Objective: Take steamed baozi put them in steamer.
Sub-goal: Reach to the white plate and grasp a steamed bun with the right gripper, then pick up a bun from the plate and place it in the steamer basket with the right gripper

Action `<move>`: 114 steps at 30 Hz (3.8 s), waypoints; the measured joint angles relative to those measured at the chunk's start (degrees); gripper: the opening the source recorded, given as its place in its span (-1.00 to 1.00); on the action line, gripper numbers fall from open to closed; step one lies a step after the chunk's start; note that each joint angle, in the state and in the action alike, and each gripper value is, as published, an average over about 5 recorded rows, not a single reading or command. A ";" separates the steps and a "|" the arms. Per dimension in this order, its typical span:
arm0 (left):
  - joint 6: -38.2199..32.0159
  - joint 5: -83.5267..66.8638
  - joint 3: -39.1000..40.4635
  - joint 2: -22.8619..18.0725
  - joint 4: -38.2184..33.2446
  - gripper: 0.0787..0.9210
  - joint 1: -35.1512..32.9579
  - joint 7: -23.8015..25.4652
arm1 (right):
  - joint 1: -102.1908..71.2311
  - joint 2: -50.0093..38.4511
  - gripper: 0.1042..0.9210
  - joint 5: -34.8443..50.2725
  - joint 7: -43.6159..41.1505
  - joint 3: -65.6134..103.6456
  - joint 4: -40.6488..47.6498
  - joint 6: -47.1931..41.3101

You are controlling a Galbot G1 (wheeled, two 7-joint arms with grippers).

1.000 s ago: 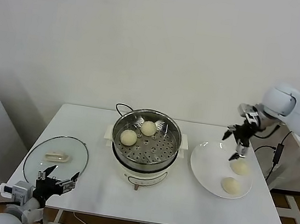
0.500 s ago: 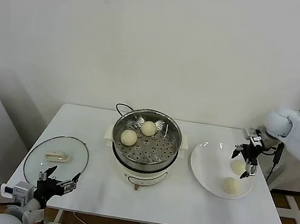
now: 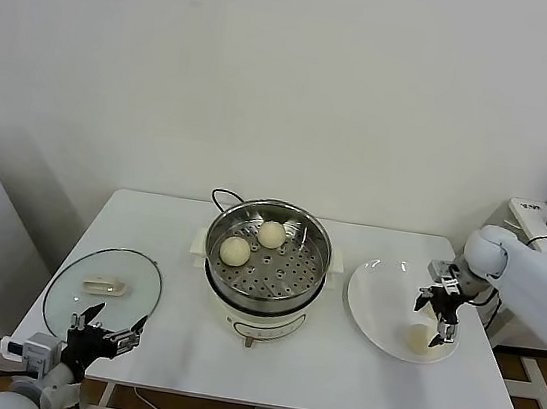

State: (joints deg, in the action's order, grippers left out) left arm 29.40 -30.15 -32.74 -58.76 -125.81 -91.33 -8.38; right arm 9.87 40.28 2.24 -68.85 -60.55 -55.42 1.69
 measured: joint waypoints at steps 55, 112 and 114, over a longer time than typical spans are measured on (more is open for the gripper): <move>-0.01 0.21 0.64 0.87 -0.08 0.77 0.16 -0.05 | 19.85 14.93 -0.17 6.63 -2.34 2.15 -6.82 22.80; -0.26 0.59 0.47 0.46 0.22 0.77 0.09 0.03 | 11.34 25.76 0.76 -15.88 -4.17 10.51 -12.76 45.51; -0.26 0.59 0.42 0.46 0.21 0.77 0.14 0.03 | 12.86 24.51 0.76 -14.43 -4.49 10.47 -11.61 45.51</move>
State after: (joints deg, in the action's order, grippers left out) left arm 29.14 -29.55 -32.32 -58.30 -125.60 -91.20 -8.35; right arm 22.73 64.79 -12.19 -73.34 -50.08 -67.03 47.20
